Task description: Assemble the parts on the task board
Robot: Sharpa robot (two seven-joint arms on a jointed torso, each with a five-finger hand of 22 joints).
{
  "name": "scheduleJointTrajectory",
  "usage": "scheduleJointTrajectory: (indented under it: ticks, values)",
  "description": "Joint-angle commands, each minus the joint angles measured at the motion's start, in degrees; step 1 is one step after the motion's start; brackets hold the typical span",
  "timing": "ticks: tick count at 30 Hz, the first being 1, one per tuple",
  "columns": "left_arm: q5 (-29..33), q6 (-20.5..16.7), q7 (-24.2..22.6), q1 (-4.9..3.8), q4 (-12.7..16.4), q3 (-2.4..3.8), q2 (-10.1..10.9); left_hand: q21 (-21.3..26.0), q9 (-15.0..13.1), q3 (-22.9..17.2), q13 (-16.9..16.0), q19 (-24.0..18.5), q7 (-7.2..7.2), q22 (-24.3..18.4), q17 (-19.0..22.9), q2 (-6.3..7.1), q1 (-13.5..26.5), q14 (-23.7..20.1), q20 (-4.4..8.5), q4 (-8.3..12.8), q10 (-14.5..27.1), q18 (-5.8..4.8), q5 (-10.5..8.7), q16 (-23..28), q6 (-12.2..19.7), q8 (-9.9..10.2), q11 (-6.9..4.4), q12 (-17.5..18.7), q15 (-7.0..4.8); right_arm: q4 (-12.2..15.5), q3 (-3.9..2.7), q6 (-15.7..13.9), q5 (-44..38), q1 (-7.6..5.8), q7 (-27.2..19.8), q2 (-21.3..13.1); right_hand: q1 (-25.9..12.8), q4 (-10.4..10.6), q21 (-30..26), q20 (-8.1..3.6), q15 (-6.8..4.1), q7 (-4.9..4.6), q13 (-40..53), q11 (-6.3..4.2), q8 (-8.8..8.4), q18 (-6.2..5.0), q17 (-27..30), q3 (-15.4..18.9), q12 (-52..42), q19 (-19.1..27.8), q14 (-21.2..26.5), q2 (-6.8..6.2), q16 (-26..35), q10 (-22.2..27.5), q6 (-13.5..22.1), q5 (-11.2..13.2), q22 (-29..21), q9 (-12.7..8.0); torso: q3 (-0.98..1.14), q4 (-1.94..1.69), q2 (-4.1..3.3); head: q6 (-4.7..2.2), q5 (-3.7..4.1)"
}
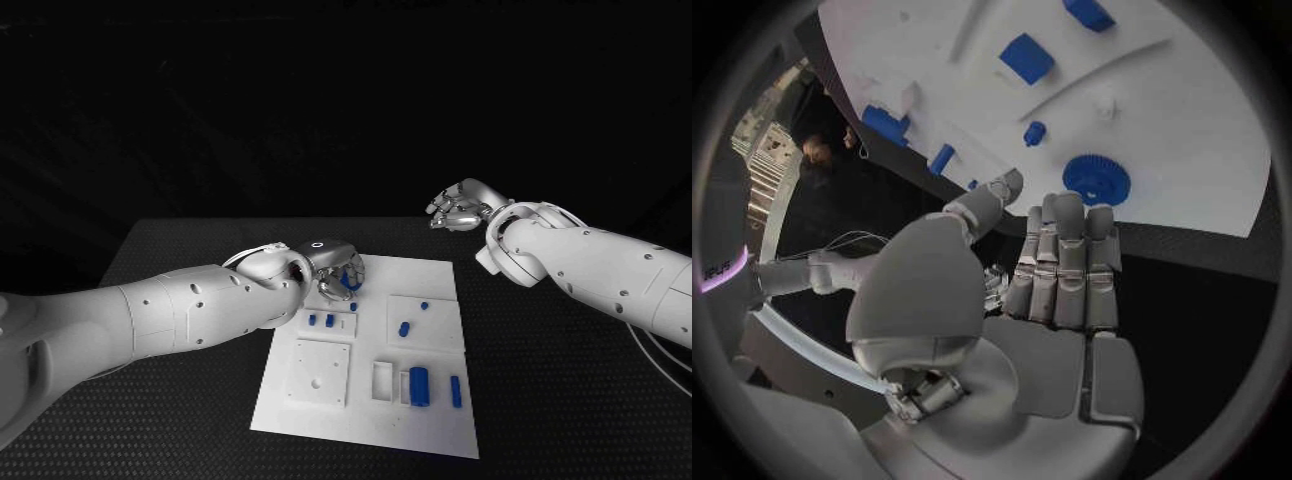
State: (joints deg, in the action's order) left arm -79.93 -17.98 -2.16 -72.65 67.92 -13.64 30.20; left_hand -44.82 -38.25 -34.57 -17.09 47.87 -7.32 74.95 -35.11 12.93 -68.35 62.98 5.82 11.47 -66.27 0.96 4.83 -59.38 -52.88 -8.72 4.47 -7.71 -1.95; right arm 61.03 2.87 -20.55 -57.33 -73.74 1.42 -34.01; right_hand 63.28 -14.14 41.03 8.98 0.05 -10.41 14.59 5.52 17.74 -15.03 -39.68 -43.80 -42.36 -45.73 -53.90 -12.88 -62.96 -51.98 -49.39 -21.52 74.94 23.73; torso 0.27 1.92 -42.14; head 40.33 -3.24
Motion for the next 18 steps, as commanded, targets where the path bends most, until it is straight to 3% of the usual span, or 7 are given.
scheduleJointTrajectory:
  ticks: [1,5,8,12,18]
  values:
    - [-3.9,4.9,-0.2,0.59,0.0,0.02,-0.3,-0.7,0.3,0.5,0.1,0.9,0.29,1.2,-0.6,-0.09,0.5,0.9,1.97,-0.2,-0.6,1.41,-0.15,-1.3,-0.1,-0.5,-0.23,0.5,-0.16,0.1,-0.02,0.5,-0.1,0.02,-0.7,0.1,-0.3,-0.1,-0.2,0.05,0.01,-0.09,-0.1,0.19,0.37,0.03,0.1,0.2,-0.4,0.1,0.4,0.12,-0.2,-0.1,0.4,-0.2,1.3,-0.1,-0.05,-0.05,-0.01,-0.11,0.11]
    - [-4.2,5.6,0.0,1.02,0.0,0.02,-0.4,-1.8,0.9,0.6,0.3,2.1,0.21,1.4,-1.5,-0.33,0.4,2.1,2.07,-0.1,-1.0,1.98,1.86,-3.2,0.1,-0.8,-0.22,0.9,-0.2,0.2,-0.02,0.4,-0.3,0.02,-0.7,0.1,-0.3,-0.1,-0.2,0.05,0.01,-0.09,-0.1,0.19,0.37,0.03,0.1,0.2,-0.4,0.1,0.4,0.13,-0.2,-0.1,0.4,-0.2,1.3,-0.1,-0.07,-0.09,-0.03,-0.04,0.24]
    - [-4.6,6.4,0.0,1.13,0.0,0.02,-0.5,-2.6,1.1,0.8,0.4,2.8,0.12,1.4,-2.0,-0.54,0.4,2.7,2.18,-0.1,-1.2,2.3,2.01,-4.5,0.0,-1.1,-0.32,1.1,-0.33,0.2,-0.02,0.5,-0.3,0.02,-0.7,0.1,-0.3,-0.1,-0.2,0.05,0.01,-0.09,-0.1,0.19,0.37,0.03,0.1,0.2,-0.4,0.1,0.4,0.13,-0.2,-0.1,0.4,-0.2,1.3,-0.1,-0.1,-0.12,0.01,0.09,0.33]
    - [-5.2,7.7,0.1,1.14,0.0,0.02,-0.5,-3.2,1.4,0.2,0.6,2.8,0.4,1.3,-2.4,-1.44,-0.5,2.9,2.13,0.6,-0.8,2.54,4.95,-5.6,-0.6,-1.7,-0.3,1.7,-0.28,0.2,-0.02,0.4,-0.3,0.02,-0.7,0.1,-0.3,-0.1,-0.2,0.05,0.0,-0.09,-0.1,0.19,0.37,0.03,0.1,0.2,-0.4,0.1,0.4,0.12,-0.2,-0.1,0.4,-0.2,1.3,-0.1,-0.08,-0.15,0.01,0.19,0.38]
    - [-5.2,8.4,0.6,1.14,0.0,0.02,-0.6,-3.7,1.7,0.2,0.7,2.8,0.31,1.3,-2.9,-2.16,-0.4,3.4,2.09,1.0,-1.1,2.67,5.55,-7.0,-1.2,-2.4,-0.29,2.1,-0.33,0.4,-0.03,0.4,-0.3,0.02,-0.7,0.0,-0.3,-0.1,-0.2,0.04,0.0,-0.09,-0.1,0.19,0.37,0.03,0.1,0.2,-0.4,0.1,0.4,0.12,-0.3,-0.1,0.4,-0.3,1.3,-0.1,-0.07,-0.19,0.02,0.3,0.48]
